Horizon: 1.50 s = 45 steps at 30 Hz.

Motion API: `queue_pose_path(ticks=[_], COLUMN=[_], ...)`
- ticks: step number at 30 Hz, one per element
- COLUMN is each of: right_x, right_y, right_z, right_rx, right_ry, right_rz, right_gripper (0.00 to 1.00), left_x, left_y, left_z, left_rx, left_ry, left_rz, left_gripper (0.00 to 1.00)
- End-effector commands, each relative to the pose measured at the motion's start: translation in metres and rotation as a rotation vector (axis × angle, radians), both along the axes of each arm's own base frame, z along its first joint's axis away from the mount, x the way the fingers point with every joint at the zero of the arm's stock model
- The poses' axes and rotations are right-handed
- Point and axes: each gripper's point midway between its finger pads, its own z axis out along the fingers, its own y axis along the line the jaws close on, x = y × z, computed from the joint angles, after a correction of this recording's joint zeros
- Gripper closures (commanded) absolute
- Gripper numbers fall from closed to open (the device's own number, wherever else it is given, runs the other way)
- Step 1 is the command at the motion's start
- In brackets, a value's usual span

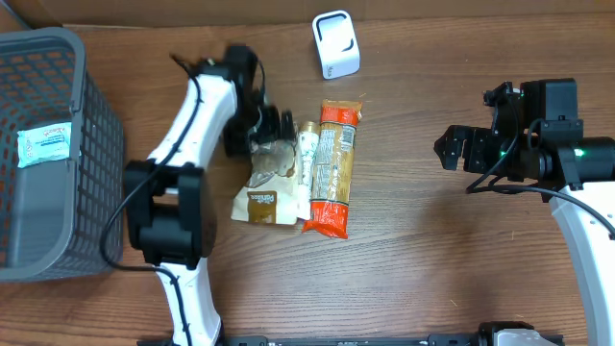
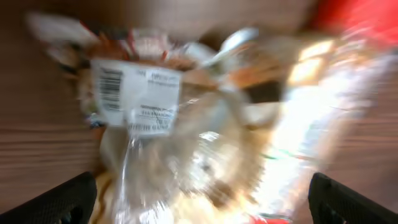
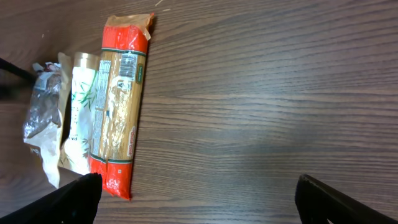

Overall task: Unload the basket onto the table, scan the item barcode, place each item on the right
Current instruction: 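Reach the left gripper into the basket toward the green wipes pack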

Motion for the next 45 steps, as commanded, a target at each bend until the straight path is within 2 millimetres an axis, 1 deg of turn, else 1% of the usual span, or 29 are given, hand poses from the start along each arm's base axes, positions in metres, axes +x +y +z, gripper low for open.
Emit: queue_pose_path(ticks=[1, 3, 5, 7, 9, 10, 12, 14, 15, 17, 18, 19, 20, 21, 22, 25, 27, 29, 30, 35, 42, 45], right_x=[-0.001, 0.000, 0.000, 0.000, -0.001, -0.001, -0.001, -0.001, -0.001, -0.001, -0.001, -0.001, -0.001, -0.001, -0.001, -0.001, -0.001, -0.002, -0.002, -0.005, -0.005, -0.006], right_y=[0.000, 0.000, 0.000, 0.000, 0.000, 0.000, 0.000, 0.000, 0.000, 0.000, 0.001, 0.001, 0.001, 0.001, 0.001, 0.001, 0.001, 0.000, 0.000, 0.000, 0.000, 0.000], right_z=[-0.002, -0.002, -0.002, -0.002, -0.002, -0.002, -0.002, -0.002, -0.002, -0.002, -0.002, -0.002, -0.002, -0.002, -0.002, -0.002, -0.002, -0.002, -0.003, -0.004, -0.004, -0.005], right_rx=[-0.006, -0.006, -0.006, -0.006, -0.006, -0.006, -0.006, -0.006, -0.006, -0.006, -0.005, -0.005, -0.005, -0.005, -0.005, -0.005, -0.005, -0.005, -0.006, -0.006, -0.006, -0.006], right_ry=[0.001, 0.001, 0.001, 0.001, 0.002, 0.002, 0.002, 0.001, 0.002, 0.002, 0.002, 0.002, 0.002, 0.002, 0.002, 0.002, 0.003, 0.006, 0.010, 0.021, 0.023, 0.028], right_rz=[0.003, 0.003, 0.002, 0.002, 0.002, 0.002, 0.002, 0.003, 0.002, 0.002, 0.002, 0.002, 0.002, 0.002, 0.002, 0.002, 0.002, 0.002, 0.002, 0.002, 0.002, 0.002], right_gripper=[0.00, 0.00, 0.00, 0.00, 0.00, 0.00, 0.00, 0.00, 0.00, 0.00, 0.00, 0.00, 0.00, 0.00, 0.00, 0.00, 0.00, 0.00, 0.00, 0.00, 0.00, 0.00], left_x=[0.031, 0.034, 0.034, 0.030, 0.022, 0.016, 0.004, -0.011, -0.019, -0.034, -0.043, -0.049, -0.053, -0.058, -0.059, -0.057, -0.044, -0.030, -0.023, -0.006, 0.009, 0.016], left_y=[0.028, 0.046, 0.071, 0.106, 0.143, 0.162, 0.201, 0.242, 0.262, 0.300, 0.320, 0.336, 0.347, 0.361, 0.369, 0.393, 0.403, 0.412, 0.416, 0.429, 0.440, 0.444], left_z=[0.130, 0.174, 0.216, 0.252, 0.279, 0.289, 0.301, 0.301, 0.298, 0.288, 0.280, 0.272, 0.263, 0.249, 0.240, 0.205, 0.183, 0.158, 0.142, 0.078, 0.011, -0.003], left_rx=[0.034, 0.070, 0.126, 0.200, 0.271, 0.299, 0.332, 0.354, 0.364, 0.384, 0.395, 0.398, 0.397, 0.395, 0.396, 0.418, 0.440, 0.465, 0.473, 0.468, 0.454, 0.454], left_ry=[-0.345, -0.451, -0.555, -0.642, -0.698, -0.716, -0.726, -0.703, -0.683, -0.635, -0.603, -0.573, -0.547, -0.510, -0.490, -0.426, -0.422, -0.416, -0.405, -0.338, -0.271, -0.281], left_rz=[-0.049, -0.056, -0.037, 0.034, 0.122, 0.167, 0.271, 0.402, 0.465, 0.592, 0.666, 0.718, 0.757, 0.796, 0.809, 0.833, 0.750, 0.655, 0.610, 0.511, 0.408, 0.386], left_gripper=[0.01, 0.00, 0.00, 0.00, 0.00, 0.00, 0.00, 0.01, 0.00, 0.00, 0.00, 0.00, 0.00, 0.00, 0.00, 0.00, 0.00, 0.00, 0.00, 0.00, 0.00, 0.00])
